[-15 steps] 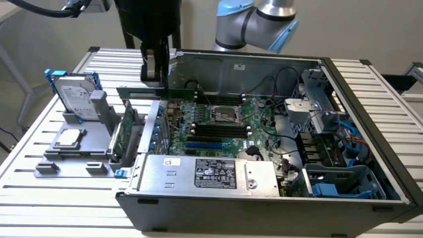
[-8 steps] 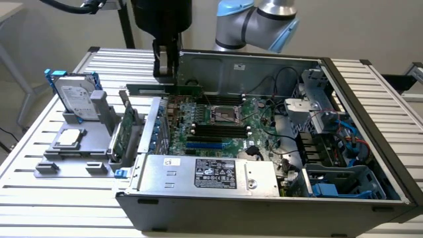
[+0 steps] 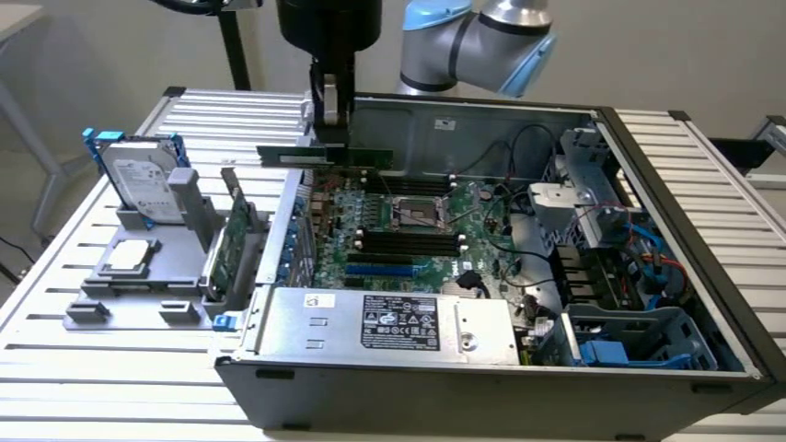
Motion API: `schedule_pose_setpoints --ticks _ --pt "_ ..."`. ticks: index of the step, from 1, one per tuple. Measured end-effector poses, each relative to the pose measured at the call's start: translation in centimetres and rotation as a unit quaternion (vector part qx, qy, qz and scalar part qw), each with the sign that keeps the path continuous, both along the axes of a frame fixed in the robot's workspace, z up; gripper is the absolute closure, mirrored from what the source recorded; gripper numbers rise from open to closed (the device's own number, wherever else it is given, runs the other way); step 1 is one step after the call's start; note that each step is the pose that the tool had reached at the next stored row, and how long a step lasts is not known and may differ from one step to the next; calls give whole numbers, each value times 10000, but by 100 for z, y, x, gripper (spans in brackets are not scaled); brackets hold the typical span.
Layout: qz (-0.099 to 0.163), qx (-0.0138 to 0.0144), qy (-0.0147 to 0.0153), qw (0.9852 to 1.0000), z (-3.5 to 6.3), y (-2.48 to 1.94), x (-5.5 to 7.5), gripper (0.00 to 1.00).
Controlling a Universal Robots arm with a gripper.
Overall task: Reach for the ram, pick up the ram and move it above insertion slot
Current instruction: 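Pick up the ram and move it above insertion slot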
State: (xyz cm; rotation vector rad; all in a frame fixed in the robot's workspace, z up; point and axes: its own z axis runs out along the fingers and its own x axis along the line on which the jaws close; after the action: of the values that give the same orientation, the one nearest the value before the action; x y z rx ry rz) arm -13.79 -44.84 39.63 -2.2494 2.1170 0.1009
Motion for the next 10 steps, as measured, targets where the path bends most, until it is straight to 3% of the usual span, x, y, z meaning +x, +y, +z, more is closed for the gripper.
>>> schedule_pose_setpoints --ticks 10 --pt "0 0 0 10000 0 213 240 87"
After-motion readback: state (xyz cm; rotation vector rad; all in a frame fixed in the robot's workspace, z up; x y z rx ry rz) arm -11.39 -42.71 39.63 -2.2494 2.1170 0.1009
